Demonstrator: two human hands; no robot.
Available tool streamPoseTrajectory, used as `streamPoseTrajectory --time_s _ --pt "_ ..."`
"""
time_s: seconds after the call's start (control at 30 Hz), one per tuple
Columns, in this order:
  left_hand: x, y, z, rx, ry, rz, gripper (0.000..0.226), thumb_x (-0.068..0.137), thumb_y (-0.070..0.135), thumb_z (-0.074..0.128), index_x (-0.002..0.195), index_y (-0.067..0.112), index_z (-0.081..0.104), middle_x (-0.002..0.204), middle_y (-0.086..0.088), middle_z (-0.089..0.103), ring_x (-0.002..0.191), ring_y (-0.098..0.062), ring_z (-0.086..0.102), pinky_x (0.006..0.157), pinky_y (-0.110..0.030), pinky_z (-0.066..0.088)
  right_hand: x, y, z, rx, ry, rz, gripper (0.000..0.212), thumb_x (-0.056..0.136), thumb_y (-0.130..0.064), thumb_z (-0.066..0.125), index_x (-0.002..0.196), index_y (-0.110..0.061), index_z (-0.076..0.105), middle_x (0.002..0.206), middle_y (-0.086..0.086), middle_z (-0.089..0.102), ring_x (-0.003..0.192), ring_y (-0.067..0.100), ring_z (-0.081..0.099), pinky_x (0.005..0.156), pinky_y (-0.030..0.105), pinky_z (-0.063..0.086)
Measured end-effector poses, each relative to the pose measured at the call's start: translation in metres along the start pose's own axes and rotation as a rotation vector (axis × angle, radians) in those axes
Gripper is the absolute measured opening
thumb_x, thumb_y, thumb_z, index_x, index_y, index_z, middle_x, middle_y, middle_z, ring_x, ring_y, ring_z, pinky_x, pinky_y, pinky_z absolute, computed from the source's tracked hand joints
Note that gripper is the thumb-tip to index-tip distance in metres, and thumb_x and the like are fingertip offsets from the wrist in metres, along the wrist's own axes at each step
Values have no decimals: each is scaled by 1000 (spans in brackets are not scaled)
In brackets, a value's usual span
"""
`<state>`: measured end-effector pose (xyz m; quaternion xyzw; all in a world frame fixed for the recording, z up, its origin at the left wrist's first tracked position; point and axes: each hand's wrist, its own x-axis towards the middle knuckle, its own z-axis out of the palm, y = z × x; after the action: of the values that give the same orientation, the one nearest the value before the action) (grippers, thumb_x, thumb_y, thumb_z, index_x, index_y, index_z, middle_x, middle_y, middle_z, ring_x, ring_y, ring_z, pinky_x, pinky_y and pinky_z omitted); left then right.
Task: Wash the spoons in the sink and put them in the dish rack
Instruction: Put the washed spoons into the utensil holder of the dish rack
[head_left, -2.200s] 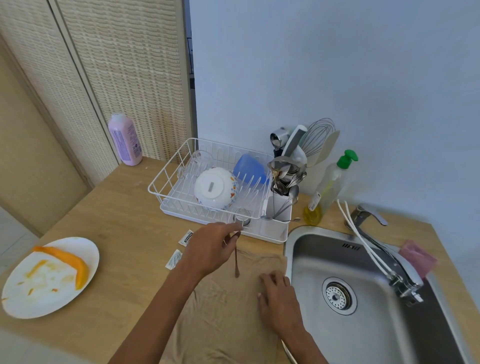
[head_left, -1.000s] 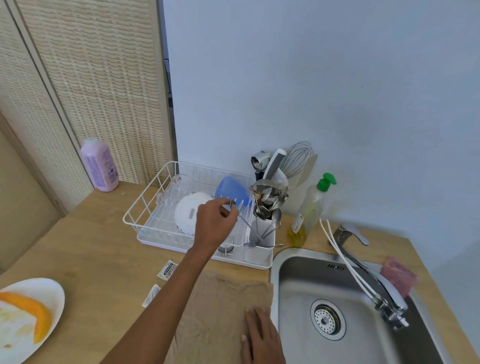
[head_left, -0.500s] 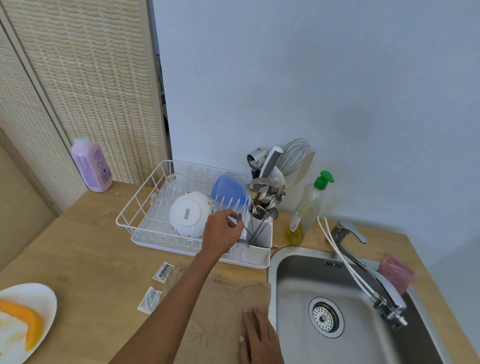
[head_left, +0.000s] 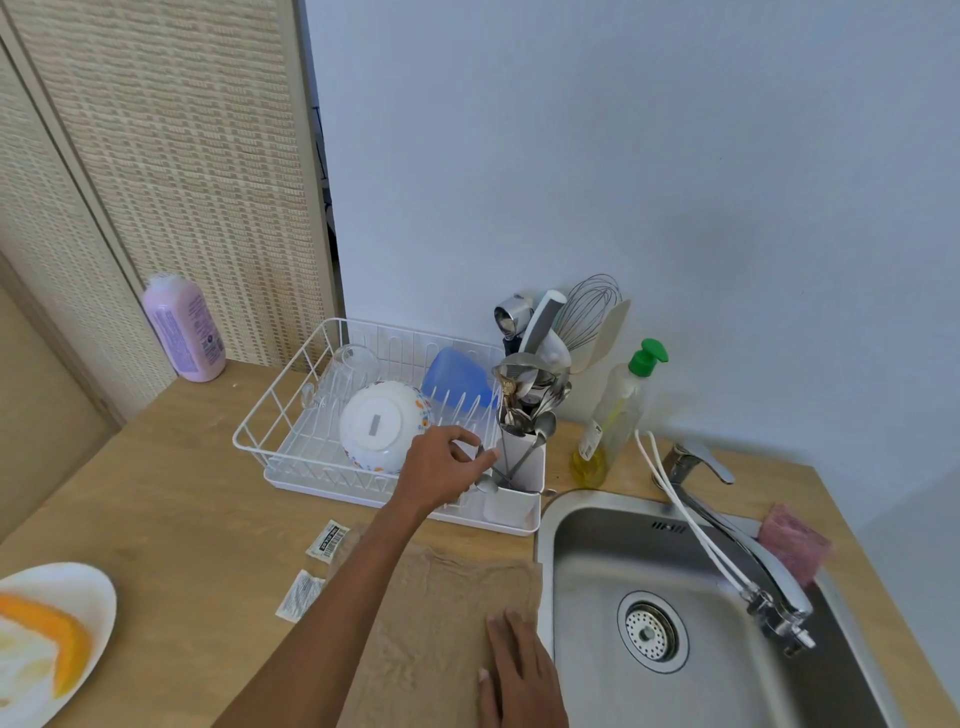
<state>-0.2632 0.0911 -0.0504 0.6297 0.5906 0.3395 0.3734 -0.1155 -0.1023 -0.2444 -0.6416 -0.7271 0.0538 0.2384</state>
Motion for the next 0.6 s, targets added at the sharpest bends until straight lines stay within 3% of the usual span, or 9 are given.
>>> streamPoseTrajectory --time_s 0.07,0.2,0.33,0.43,0.5,0.6 --pt "-2 1 -3 -3 -22 12 36 78 46 77 102 19 70 67 0 74 51 -13 69 48 -28 59 1 -1 -3 8 10 -6 54 100 -52 24 144 -26 39 144 4 42 116 25 65 89 39 55" --pt "-3 -2 -9 -7 -51 20 36 76 46 79 100 20 71 68 1 74 56 -14 70 49 -26 58 5 -3 -6 14 6 -17 57 100 -53 22 153 -33 20 142 4 44 121 18 50 87 39 57" --pt "4 -1 -12 48 3 55 30 76 44 80 90 18 77 71 3 74 59 -8 69 57 -30 61 6 -6 -10 31 -23 14 58 100 -53 22 154 -34 17 142 4 44 117 22 62 87 36 56" --pt "9 5 -7 62 73 63 19 79 30 79 83 12 79 68 0 73 54 -8 66 63 -33 61 7 -11 -15 48 -48 25 54 100 -52 22 150 -32 22 141 4 43 111 25 68 85 37 57" --pt "14 9 -3 83 103 64 13 80 22 77 76 10 79 61 -1 70 49 -10 63 62 -37 62 10 -10 -15 52 -75 38 59 99 -53 22 155 -33 16 143 3 42 112 24 67 85 37 57" --pt "22 14 1 138 98 80 11 79 19 76 73 10 79 62 -2 71 47 -9 59 63 -37 61 9 -2 -5 30 -88 45 64 99 -56 20 157 -32 6 159 -5 25 119 19 57 83 38 57"
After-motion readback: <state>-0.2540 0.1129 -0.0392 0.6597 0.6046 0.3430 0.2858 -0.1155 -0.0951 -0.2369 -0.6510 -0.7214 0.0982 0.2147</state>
